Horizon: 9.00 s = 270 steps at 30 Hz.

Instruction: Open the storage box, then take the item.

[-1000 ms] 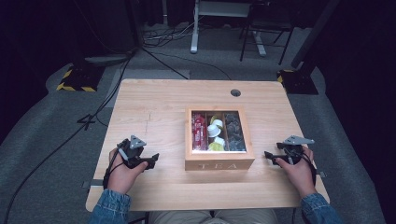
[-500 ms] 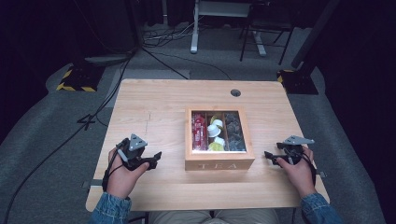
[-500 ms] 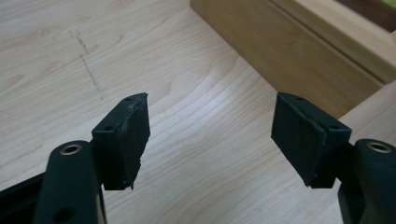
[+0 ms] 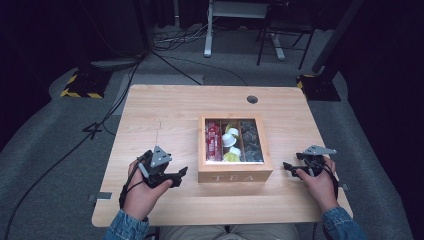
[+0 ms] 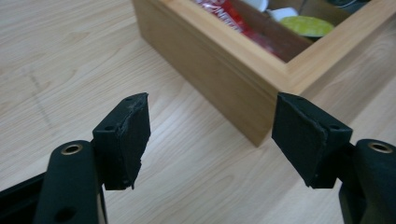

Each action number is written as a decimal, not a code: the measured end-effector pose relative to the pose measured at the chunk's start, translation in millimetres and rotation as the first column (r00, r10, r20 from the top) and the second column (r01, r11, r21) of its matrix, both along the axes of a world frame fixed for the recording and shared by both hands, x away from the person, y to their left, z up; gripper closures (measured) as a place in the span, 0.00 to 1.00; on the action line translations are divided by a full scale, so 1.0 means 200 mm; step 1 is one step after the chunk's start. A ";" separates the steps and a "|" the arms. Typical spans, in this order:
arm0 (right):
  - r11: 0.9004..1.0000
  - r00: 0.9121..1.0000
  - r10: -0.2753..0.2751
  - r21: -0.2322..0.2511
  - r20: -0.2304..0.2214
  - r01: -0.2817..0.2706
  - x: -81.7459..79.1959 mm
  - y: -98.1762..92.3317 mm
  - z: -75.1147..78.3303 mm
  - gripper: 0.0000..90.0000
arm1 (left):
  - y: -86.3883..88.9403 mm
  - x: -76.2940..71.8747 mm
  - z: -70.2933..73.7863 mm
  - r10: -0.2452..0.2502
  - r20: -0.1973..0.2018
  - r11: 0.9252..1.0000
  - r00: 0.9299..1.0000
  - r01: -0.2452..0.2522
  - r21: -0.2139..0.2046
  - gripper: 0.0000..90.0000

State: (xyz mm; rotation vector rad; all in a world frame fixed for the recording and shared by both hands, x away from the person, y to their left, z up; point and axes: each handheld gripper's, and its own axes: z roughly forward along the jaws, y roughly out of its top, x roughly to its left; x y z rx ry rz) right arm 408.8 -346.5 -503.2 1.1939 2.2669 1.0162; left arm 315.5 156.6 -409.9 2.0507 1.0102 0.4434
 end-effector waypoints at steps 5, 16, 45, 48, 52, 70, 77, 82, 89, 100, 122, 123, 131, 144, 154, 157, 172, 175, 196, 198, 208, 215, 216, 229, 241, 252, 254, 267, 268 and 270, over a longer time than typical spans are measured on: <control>1.000 1.000 0.000 -0.001 0.000 0.000 0.00 0.00 0.00 0.26 | -0.08 -0.01 -0.02 -0.055 0.004 0.998 0.998 0.056 -0.029 0.34; 1.000 1.000 0.000 0.000 0.000 0.000 0.00 0.00 0.00 0.26 | -0.15 0.00 -0.12 -0.084 -0.009 0.990 0.996 0.083 -0.110 0.46; 1.000 1.000 0.000 -0.001 0.000 0.000 0.00 0.00 0.00 0.26 | -0.22 -0.01 -0.21 -0.098 0.013 0.995 0.995 0.098 0.021 0.79; 1.000 1.000 0.000 -0.001 0.000 0.000 0.00 0.00 0.00 0.26 | -0.22 -0.02 -0.20 -0.097 0.019 0.995 0.995 0.096 0.027 0.82; 1.000 1.000 0.002 -0.001 -0.001 -0.002 0.00 0.00 0.00 0.26 | -0.22 -0.01 -0.20 -0.097 0.022 0.995 0.995 0.097 0.029 0.83; 0.952 0.952 0.305 0.029 0.018 -0.306 -0.21 0.21 0.35 0.25 | -0.21 -0.01 -0.18 -0.101 0.018 0.995 0.995 0.101 0.008 0.83; 0.939 0.937 0.344 -0.015 0.062 -0.344 -0.21 0.34 0.32 0.29 | -0.21 -0.01 -0.18 -0.101 0.014 0.995 0.995 0.101 0.005 0.83; 0.943 0.940 0.334 -0.009 0.077 -0.334 -0.21 0.39 0.30 0.33 | -0.21 -0.01 -0.18 -0.103 0.014 0.995 0.995 0.103 0.004 0.83; 0.940 0.935 0.340 -0.033 0.103 -0.339 -0.23 0.40 0.31 0.37 | -0.21 0.00 -0.19 -0.106 0.027 0.994 0.994 0.107 -0.004 0.82; 0.939 0.928 0.343 -0.065 0.148 -0.337 -0.25 0.41 0.35 0.37 | -0.22 0.02 -0.20 -0.084 0.083 0.996 0.993 0.087 -0.027 0.66; 0.939 0.909 0.342 -0.039 0.239 -0.343 -0.20 0.40 0.59 0.37 | -0.20 0.07 -0.19 -0.038 0.074 0.997 0.996 0.043 -0.061 0.49; 0.938 0.907 0.342 -0.040 0.243 -0.343 -0.19 0.40 0.60 0.37 | -0.19 0.07 -0.19 -0.037 0.079 0.997 0.996 0.042 -0.062 0.49; 0.938 0.900 0.341 -0.036 0.274 -0.344 -0.14 0.40 0.70 0.38 | -0.17 0.10 -0.17 -0.022 0.090 0.997 0.996 0.029 -0.078 0.48; 0.934 0.890 0.346 -0.015 0.298 -0.358 -0.01 0.43 0.81 0.41 | -0.07 0.09 -0.17 0.032 0.086 0.997 0.996 -0.026 -0.070 0.47; 0.929 0.885 0.341 0.032 0.317 -0.369 0.09 0.43 0.87 0.45 | 0.01 0.06 -0.19 0.068 0.070 0.997 0.995 -0.065 -0.049 0.45; 0.927 0.881 0.341 0.041 0.329 -0.374 0.12 0.44 0.89 0.49 | 0.04 0.04 -0.19 0.080 0.070 0.996 0.994 -0.077 -0.043 0.45; 0.920 0.875 0.332 0.084 0.353 -0.383 0.31 0.46 1.01 0.55 | 0.13 0.03 -0.25 0.147 0.038 0.989 0.988 -0.146 -0.023 0.41; 0.923 0.876 0.324 0.082 0.357 -0.375 0.33 0.47 1.03 0.55 | 0.14 0.03 -0.26 0.150 0.033 0.989 0.988 -0.150 -0.016 0.41; 0.947 0.926 0.227 0.152 0.302 -0.282 0.64 0.53 1.11 0.52 | 0.11 0.08 -0.29 0.123 0.014 0.992 0.992 -0.123 -0.008 0.41; 0.950 0.929 0.221 0.150 0.296 -0.273 0.67 0.54 1.10 0.53 | 0.11 0.08 -0.29 0.121 0.013 0.993 0.993 -0.121 -0.011 0.41; 0.958 0.948 0.190 0.164 0.255 -0.236 0.79 0.57 1.03 0.51 | 0.11 0.10 -0.30 0.118 0.006 0.993 0.993 -0.118 -0.008 0.41; 0.963 0.958 0.169 0.169 0.230 -0.210 0.86 0.57 1.01 0.51 | 0.11 0.10 -0.30 0.112 -0.003 0.994 0.994 -0.113 -0.005 0.41; 0.963 0.959 0.167 0.169 0.228 -0.208 0.86 0.57 1.00 0.51 | 0.11 0.11 -0.30 0.111 -0.003 0.994 0.994 -0.111 -0.005 0.40; 0.972 0.977 0.108 0.185 0.186 -0.143 0.96 0.57 0.93 0.47 | 0.11 0.11 -0.31 0.110 -0.010 0.994 0.994 -0.110 -0.004 0.40; 0.974 0.985 0.059 0.205 0.164 -0.093 0.99 0.56 0.87 0.42 | 0.12 0.11 -0.31 0.114 -0.012 0.994 0.993 -0.114 -0.005 0.40; 0.972 0.982 0.061 0.211 0.181 -0.100 0.93 0.53 0.92 0.43 | 0.13 0.13 -0.30 0.116 -0.018 0.993 0.993 -0.116 -0.002 0.40; 0.975 0.980 0.069 0.197 0.188 -0.106 0.91 0.53 0.94 0.44 | 0.14 0.13 -0.29 0.117 -0.021 0.993 0.993 -0.117 0.000 0.40; 0.969 0.957 0.149 0.155 0.250 -0.191 0.72 0.55 1.00 0.47 | 0.14 0.13 -0.28 0.110 -0.020 0.994 0.994 -0.109 0.012 0.40; 0.968 0.954 0.158 0.151 0.253 -0.201 0.70 0.56 1.01 0.45 | 0.14 0.13 -0.28 0.112 -0.021 0.994 0.994 -0.112 0.011 0.40; 0.965 0.952 0.176 0.148 0.252 -0.218 0.67 0.57 1.01 0.43 | 0.14 0.13 -0.28 0.111 -0.020 0.994 0.994 -0.111 0.016 0.40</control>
